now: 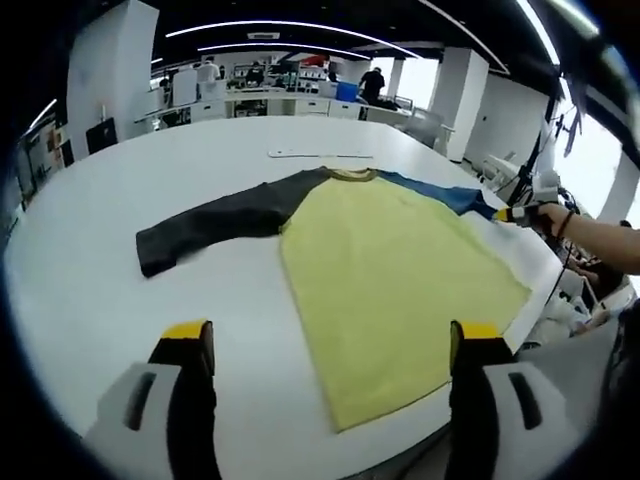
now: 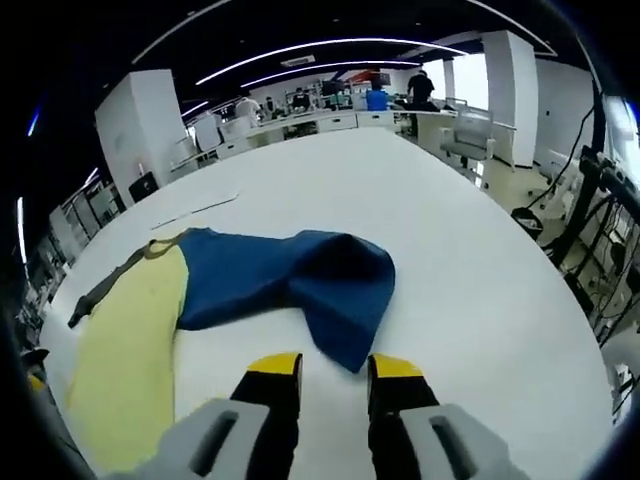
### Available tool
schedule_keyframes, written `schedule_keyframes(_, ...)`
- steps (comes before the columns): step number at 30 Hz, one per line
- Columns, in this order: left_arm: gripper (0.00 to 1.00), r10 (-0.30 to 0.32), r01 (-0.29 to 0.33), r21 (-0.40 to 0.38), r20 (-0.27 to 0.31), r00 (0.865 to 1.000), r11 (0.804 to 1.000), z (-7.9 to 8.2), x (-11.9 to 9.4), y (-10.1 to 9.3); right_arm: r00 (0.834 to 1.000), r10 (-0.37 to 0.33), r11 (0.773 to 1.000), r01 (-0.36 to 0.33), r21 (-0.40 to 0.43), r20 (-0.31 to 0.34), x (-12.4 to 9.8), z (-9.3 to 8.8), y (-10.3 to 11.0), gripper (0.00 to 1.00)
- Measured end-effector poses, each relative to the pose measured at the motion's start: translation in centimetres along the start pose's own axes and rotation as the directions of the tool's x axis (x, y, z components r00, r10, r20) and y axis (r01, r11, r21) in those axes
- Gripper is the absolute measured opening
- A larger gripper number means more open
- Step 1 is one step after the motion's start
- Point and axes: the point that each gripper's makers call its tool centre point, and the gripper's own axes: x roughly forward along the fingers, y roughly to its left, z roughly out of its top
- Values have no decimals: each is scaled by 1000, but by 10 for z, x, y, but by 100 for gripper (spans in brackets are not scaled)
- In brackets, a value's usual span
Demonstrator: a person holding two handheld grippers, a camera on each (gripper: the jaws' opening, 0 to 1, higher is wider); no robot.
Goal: Fold the garment on the visible template until the final outline fits inside the template.
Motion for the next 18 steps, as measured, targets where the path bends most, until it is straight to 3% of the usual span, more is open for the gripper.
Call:
schedule_keyframes(6,88,21,-21,-13,-4,1000,1000,0,0,3,1000,-16,1000,16,-3,25,-2,4,-4,0)
schedule_keyframes(11,86,33,-33,-24,13,999,999,1,0,4,999,2,1000,-3,28,37,-8,10,-3,0)
schedule_keyframes(18,85,36,-36,-11,21,999,999,4,-1,3,995,7,1000,-8,18,99,-32,36,-4,0)
